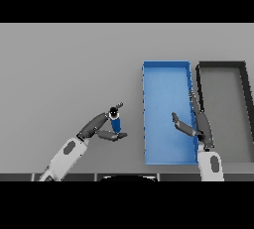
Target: Pick up the blue pipe and place it into the blue bin.
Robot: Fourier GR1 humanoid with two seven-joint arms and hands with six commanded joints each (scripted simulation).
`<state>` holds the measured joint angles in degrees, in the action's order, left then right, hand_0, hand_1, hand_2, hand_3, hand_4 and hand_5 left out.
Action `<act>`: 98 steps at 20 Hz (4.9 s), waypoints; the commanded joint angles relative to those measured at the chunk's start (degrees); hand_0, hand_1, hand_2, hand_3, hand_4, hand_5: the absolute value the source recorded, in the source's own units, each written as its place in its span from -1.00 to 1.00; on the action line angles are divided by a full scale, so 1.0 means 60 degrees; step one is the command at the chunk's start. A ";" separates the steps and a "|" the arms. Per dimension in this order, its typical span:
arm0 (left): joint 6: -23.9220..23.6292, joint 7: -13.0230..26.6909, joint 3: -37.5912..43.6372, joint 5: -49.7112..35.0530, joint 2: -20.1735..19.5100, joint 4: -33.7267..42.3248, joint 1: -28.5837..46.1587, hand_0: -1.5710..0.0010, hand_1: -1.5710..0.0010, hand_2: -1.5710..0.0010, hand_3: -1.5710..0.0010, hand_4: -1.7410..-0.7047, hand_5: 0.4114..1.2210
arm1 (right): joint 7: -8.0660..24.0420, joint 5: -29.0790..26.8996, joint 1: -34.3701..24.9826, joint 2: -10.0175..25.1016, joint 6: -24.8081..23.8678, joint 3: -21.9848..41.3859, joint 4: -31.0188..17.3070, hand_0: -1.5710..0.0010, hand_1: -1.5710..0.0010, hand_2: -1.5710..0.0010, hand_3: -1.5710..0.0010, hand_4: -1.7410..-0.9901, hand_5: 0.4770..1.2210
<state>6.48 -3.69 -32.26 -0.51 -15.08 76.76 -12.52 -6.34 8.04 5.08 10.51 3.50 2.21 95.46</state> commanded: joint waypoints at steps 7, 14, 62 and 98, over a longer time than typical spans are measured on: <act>0.0053 -0.0697 0.0209 -0.0684 0.0974 -0.0483 0.0044 0.84 0.59 0.38 0.32 -0.11 -0.20 | -0.0117 0.0042 0.0149 -0.0035 -0.0030 0.0044 0.0161 1.00 1.00 1.00 1.00 0.39 -0.52; -0.0094 -0.0874 -0.0047 -0.0523 0.1256 -0.0318 0.0128 -0.60 -0.66 -0.71 -0.69 -0.59 0.75 | 0.0075 -0.0067 -0.0012 -0.0081 0.0044 0.0027 -0.0008 1.00 1.00 1.00 1.00 0.38 -0.53; 0.1592 -0.0004 0.1089 0.0791 0.2708 0.1937 -0.0356 -1.00 -1.00 -1.00 -1.00 -0.47 1.00 | 0.4884 -0.4115 -0.3562 0.1435 0.2852 0.2326 0.3726 1.00 1.00 0.94 1.00 0.22 -0.79; 0.3485 0.0387 0.2198 0.2183 0.3373 0.2175 0.0059 0.05 0.13 0.16 0.24 -0.11 1.00 | 0.4172 -0.3302 -0.6063 -0.0062 0.2504 0.4017 0.1816 -0.99 -0.99 -0.99 -0.98 -0.99 0.97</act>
<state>27.58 -1.30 -19.06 12.80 5.13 89.78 -12.14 18.53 -11.67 -31.28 10.12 18.72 26.31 106.37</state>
